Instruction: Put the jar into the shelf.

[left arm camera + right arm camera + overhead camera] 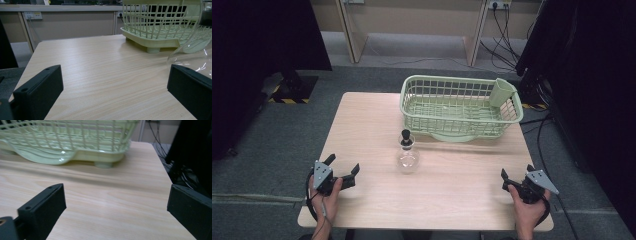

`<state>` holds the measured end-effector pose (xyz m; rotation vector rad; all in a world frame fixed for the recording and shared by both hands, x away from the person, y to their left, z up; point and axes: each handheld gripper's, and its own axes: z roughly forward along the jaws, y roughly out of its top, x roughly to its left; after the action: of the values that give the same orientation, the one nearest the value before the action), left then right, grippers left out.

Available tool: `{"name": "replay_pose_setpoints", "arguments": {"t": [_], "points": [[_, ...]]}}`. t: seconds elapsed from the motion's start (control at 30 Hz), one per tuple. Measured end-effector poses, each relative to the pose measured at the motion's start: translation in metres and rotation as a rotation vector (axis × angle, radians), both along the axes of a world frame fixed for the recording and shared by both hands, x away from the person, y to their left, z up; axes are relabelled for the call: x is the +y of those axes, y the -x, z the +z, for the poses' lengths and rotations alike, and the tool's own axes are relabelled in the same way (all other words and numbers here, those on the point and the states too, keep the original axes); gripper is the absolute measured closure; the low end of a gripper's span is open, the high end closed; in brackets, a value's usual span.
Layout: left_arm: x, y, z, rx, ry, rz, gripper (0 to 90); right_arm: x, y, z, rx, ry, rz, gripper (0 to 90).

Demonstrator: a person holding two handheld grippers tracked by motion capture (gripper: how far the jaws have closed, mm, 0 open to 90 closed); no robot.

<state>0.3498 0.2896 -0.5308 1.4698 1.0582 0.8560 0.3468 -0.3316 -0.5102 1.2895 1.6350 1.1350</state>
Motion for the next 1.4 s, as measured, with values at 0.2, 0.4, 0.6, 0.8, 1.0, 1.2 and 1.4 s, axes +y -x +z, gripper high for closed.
{"name": "replay_pose_setpoints", "arguments": {"t": [0.2, 0.4, 0.6, 0.8, 1.0, 1.2, 1.4], "points": [[0.0, 0.001, 0.0, -0.006, -0.002, 0.002, 0.0, 0.03, -0.005, 0.024, -0.006, -0.004, 0.16, 3.3], [0.0, 0.0, 0.0, -0.001, 0.002, 0.002, 0.0, 0.067, -0.016, 0.045, -0.006, 0.017, 0.291, 3.2], [0.0, 0.0, 0.0, -0.001, 0.001, 0.002, 0.0, 0.098, -0.03, 0.06, -0.003, 0.048, 0.392, 3.5], [0.0, 0.0, 0.0, -0.001, 0.001, 0.002, 0.0, 0.125, -0.041, 0.068, 0.003, 0.07, 0.471, 4.0], [0.0, 0.0, 0.0, -0.001, -0.001, 0.002, 0.0, 0.149, -0.049, 0.074, 0.004, 0.071, 0.531, 4.3], [0.0, 0.001, 0.0, -0.003, 0.0, 0.003, 0.0, 0.177, -0.058, 0.075, 0.019, 0.059, 0.606, 5.0], [0.0, 0.001, 0.0, -0.003, 0.0, 0.004, 0.0, 0.206, -0.066, 0.078, 0.03, 0.072, 0.672, 7.0]]}}
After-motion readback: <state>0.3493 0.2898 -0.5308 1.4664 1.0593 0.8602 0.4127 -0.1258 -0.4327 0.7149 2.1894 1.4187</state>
